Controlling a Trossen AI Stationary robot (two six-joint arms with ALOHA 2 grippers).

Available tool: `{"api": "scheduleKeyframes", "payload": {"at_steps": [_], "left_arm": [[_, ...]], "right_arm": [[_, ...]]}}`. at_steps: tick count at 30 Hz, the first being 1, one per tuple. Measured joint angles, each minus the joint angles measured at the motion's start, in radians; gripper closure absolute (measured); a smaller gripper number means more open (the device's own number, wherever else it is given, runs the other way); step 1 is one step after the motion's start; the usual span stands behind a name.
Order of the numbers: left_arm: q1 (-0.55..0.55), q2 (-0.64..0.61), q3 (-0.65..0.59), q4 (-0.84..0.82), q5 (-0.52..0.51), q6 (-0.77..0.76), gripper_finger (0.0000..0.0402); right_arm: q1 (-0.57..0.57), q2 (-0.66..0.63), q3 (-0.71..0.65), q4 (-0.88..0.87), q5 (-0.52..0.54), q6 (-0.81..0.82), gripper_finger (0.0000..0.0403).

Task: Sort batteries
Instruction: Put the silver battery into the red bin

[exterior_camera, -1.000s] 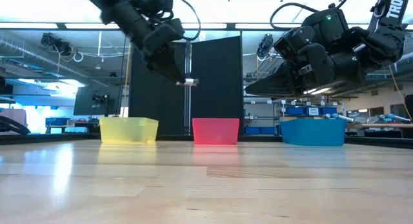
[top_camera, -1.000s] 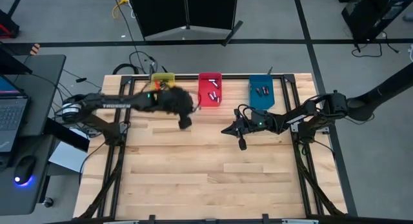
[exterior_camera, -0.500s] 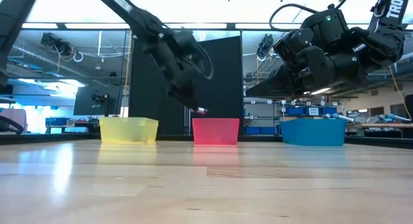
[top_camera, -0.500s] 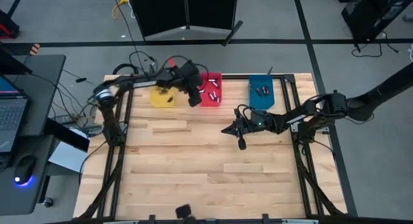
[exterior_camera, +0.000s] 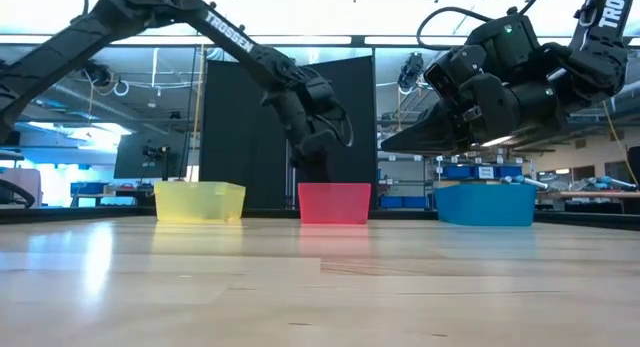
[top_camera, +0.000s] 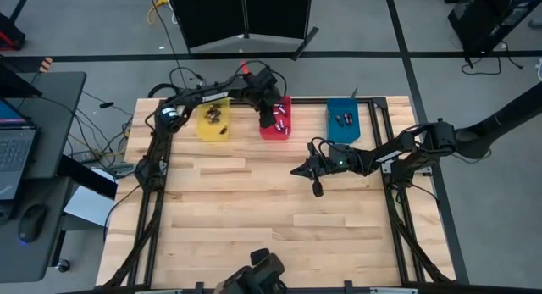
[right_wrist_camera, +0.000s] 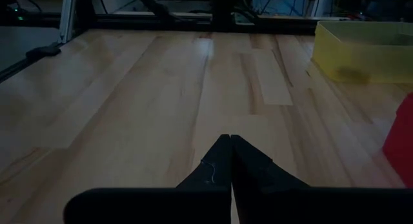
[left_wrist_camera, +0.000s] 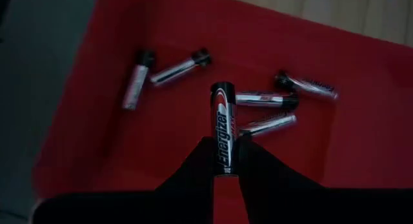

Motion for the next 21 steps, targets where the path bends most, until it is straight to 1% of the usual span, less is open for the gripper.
{"api": "scheduleKeyframes", "payload": {"at_steps": [6, 21], "left_arm": [[0.009, 0.044, 0.029, 0.0, 0.04, 0.011, 0.0351], [0.035, 0.081, 0.03, -0.011, 0.052, 0.043, 0.0351]], "right_arm": [[0.0, 0.0, 0.0, -0.001, 0.0, 0.0, 0.0394], [0.0, 0.0, 0.0, 0.0, 0.0, 0.0, 0.0394]]}}
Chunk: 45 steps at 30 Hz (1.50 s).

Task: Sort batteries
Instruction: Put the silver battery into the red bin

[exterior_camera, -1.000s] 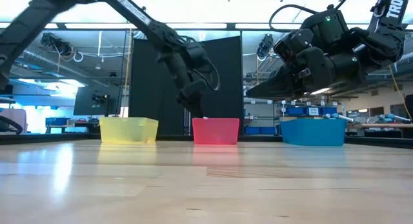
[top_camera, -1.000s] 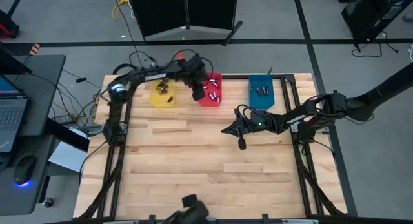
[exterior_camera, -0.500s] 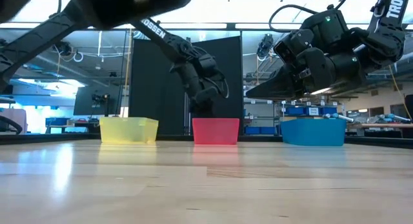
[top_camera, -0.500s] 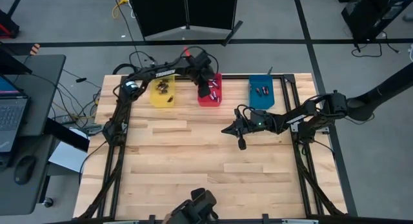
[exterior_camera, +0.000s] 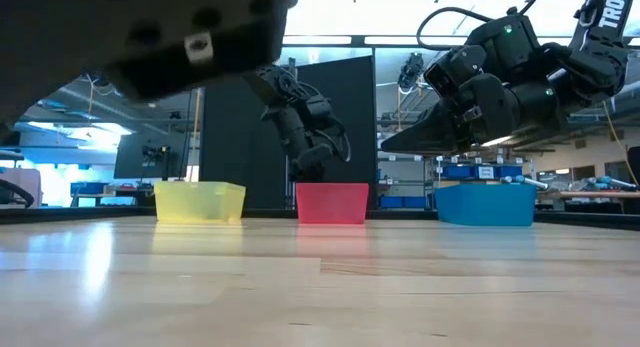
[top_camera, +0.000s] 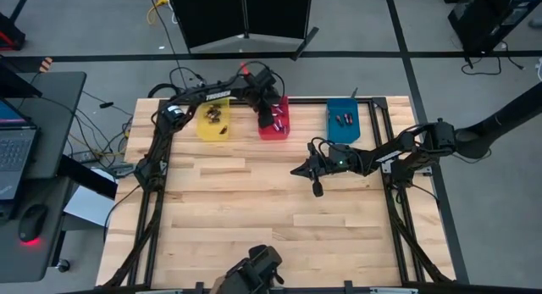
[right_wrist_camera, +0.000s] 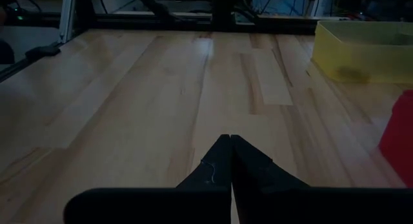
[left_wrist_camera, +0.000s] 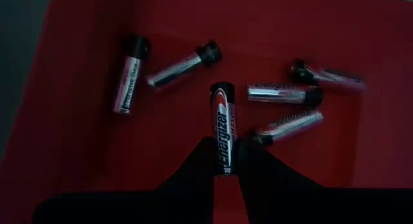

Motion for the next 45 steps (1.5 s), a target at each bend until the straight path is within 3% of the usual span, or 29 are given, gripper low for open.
{"api": "scheduleKeyframes", "payload": {"at_steps": [36, 45], "left_arm": [[-0.008, 0.013, -0.002, -0.002, -0.069, 0.052, 0.0351], [-0.008, 0.013, -0.002, -0.018, -0.073, 0.052, 0.0305]], "right_arm": [[-0.001, 0.0, 0.0, 0.008, 0.0, -0.023, 0.0394], [-0.001, 0.0, 0.0, 0.008, 0.0, -0.026, 0.0394]]}}
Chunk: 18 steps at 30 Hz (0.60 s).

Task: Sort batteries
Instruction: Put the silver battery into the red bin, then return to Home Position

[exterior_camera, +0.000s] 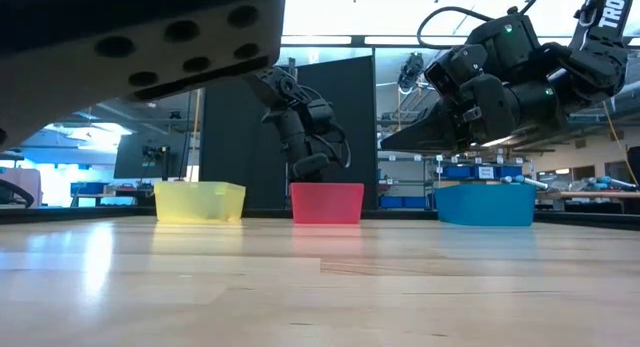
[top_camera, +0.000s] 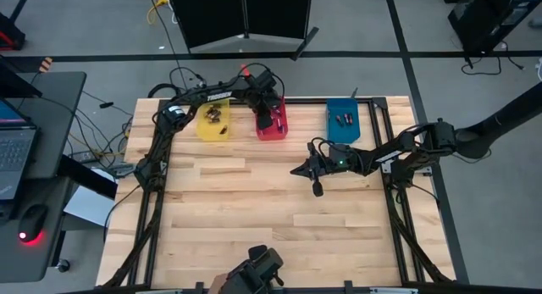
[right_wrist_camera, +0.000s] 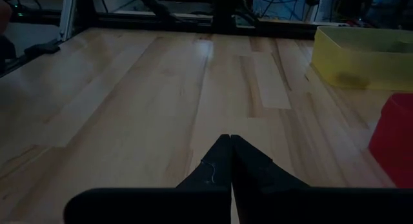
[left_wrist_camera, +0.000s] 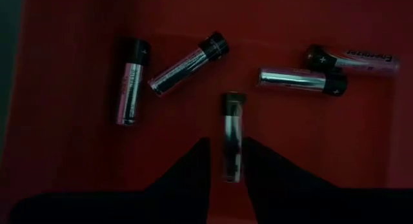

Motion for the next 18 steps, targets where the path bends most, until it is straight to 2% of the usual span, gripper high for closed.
{"api": "scheduleKeyframes", "payload": {"at_steps": [18], "left_arm": [[-0.009, 0.0, 0.0, -0.008, -0.037, 0.012, 0.0297]], "right_arm": [[0.0, 0.0, 0.0, -0.007, 0.0, 0.0, 0.0394]]}}
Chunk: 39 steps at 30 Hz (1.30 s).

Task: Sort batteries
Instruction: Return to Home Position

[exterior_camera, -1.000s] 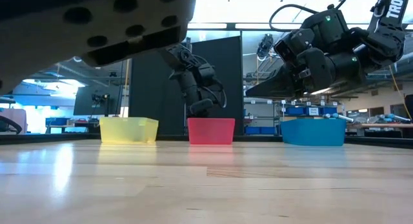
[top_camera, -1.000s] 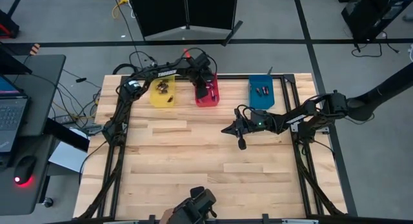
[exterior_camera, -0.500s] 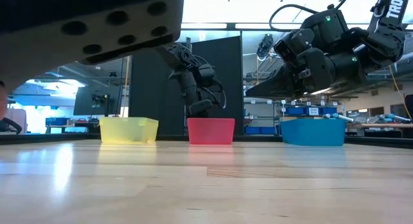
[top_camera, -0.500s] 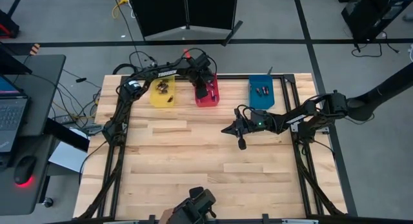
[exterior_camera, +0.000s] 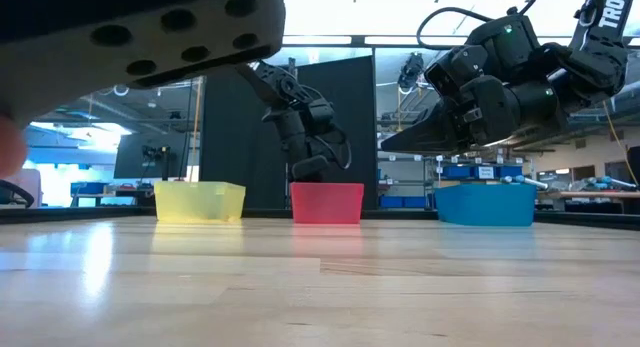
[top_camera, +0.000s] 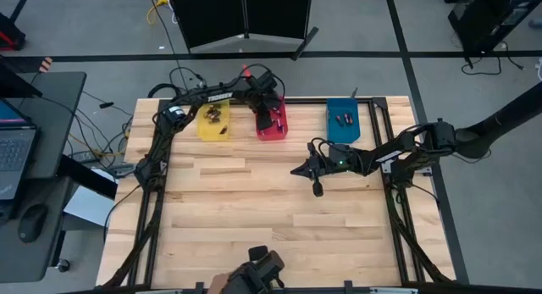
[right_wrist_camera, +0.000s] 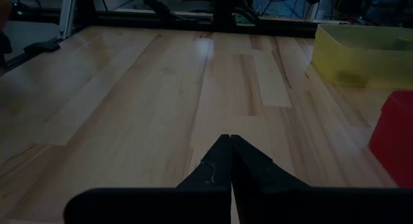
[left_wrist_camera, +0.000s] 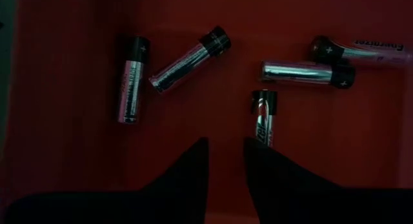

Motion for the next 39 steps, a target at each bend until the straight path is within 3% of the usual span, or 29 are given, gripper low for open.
{"api": "scheduleKeyframes", "payload": {"at_steps": [7, 16, 20, 27, 34, 39], "left_arm": [[-0.011, 0.0, 0.007, -0.029, -0.054, 0.011, 0.0274], [-0.011, -0.002, 0.103, -0.065, -0.071, 0.013, 0.0253], [-0.011, -0.002, 0.125, -0.046, -0.037, 0.012, 0.0288], [-0.022, -0.002, 0.124, 0.0, 0.004, 0.006, 0.0391], [-0.047, -0.017, 0.122, -0.004, -0.003, 0.01, 0.0395], [-0.096, -0.066, 0.055, 0.159, 0.001, 0.007, 0.0397]], "right_arm": [[0.0, 0.0, 0.0, -0.001, -0.004, 0.0, 0.0394], [0.0, 0.0, 0.0, -0.002, -0.006, 0.0, 0.0394], [0.0, 0.0, 0.0, -0.002, -0.007, 0.0, 0.0394], [0.0, 0.0, 0.0, -0.002, -0.007, 0.0, 0.0394], [0.0, 0.0, 0.0, -0.002, -0.006, -0.006, 0.0394], [0.003, 0.0, -0.027, 0.021, 0.001, -0.049, 0.0398]]}}
